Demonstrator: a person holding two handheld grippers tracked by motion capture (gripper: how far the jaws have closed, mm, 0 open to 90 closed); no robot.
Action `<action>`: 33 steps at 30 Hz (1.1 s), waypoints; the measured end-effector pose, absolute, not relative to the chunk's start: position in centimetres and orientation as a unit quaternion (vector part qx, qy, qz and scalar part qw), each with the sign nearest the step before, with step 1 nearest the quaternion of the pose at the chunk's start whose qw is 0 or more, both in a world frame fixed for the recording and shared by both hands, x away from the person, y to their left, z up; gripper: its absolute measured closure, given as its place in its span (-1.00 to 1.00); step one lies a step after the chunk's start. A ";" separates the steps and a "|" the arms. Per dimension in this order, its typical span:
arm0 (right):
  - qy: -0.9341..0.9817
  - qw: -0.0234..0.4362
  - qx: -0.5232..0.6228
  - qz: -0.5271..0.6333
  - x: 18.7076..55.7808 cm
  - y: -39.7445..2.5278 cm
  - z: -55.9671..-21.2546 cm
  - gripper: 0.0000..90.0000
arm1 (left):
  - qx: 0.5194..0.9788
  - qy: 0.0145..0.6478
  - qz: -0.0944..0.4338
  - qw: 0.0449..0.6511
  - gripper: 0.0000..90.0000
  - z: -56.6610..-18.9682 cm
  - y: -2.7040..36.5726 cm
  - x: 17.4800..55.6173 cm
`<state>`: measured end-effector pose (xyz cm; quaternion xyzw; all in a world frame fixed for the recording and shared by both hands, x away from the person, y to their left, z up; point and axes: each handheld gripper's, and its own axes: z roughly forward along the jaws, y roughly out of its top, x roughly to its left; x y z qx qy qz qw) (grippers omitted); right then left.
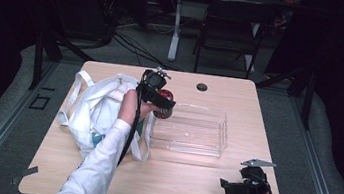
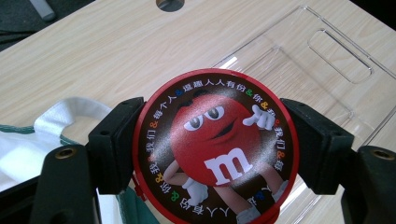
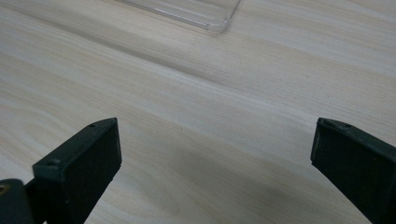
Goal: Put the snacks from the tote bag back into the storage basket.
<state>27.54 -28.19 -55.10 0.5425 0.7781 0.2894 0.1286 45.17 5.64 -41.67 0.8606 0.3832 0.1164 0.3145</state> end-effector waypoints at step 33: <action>0.779 0.127 0.542 0.290 27.5 -28.3 -55.0 -0.96 | 0.865 0.378 0.107 0.312 -0.41 -43.5 4.3 45.3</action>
